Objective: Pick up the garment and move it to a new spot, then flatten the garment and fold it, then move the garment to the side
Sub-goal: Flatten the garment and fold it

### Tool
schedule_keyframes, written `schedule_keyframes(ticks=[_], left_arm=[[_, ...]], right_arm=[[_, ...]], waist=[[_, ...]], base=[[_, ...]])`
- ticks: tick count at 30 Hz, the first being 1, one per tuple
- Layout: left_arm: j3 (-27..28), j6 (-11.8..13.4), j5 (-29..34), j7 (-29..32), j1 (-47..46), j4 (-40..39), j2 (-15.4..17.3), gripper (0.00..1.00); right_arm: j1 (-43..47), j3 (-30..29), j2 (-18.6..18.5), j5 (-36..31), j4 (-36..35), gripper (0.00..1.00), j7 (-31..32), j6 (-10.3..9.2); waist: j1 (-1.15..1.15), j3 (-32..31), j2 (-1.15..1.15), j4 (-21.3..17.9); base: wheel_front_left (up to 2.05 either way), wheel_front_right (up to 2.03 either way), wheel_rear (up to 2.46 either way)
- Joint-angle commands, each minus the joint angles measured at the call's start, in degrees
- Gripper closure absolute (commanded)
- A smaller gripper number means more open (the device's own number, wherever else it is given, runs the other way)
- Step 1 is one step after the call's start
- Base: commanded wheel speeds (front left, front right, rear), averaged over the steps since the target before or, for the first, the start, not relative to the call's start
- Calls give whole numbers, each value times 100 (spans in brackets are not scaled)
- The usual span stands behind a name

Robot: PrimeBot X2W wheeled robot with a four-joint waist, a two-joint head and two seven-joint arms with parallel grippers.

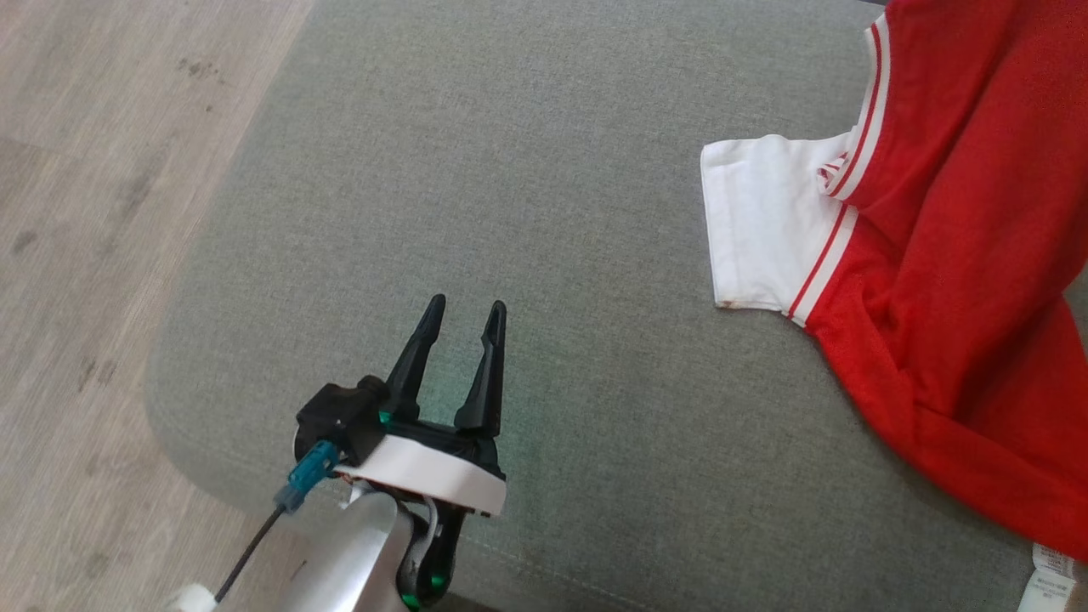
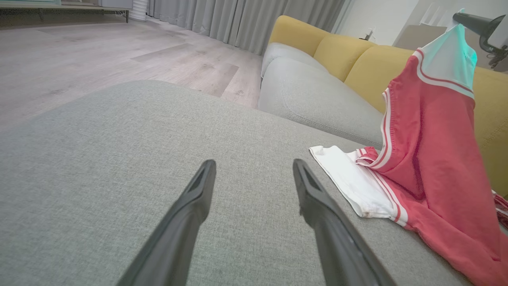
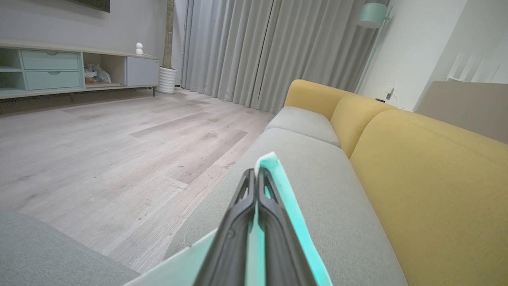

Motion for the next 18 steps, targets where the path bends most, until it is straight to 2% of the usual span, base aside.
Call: schedule_keyframes(ticks=[1, 12, 18], left_arm=[[132, 33, -1, -55, -170, -154, 18, 0], [77, 50, 4, -55, -169, -149, 18, 0], [56, 30, 16, -55, -100, -109, 18, 0]], right_arm=[[-342, -3, 155, -122, -106, 100, -101, 37], [-1052, -639, 341, -893, 249, 100, -551, 37], [-1684, -890, 132, -1265, 261, 100, -659, 37]], waist=[[-1, -11, 0, -9], [-1, -132, 0, 28], [-1, -368, 0, 137]], base=[[0, 0, 0], [0, 0, 0], [0, 0, 0]])
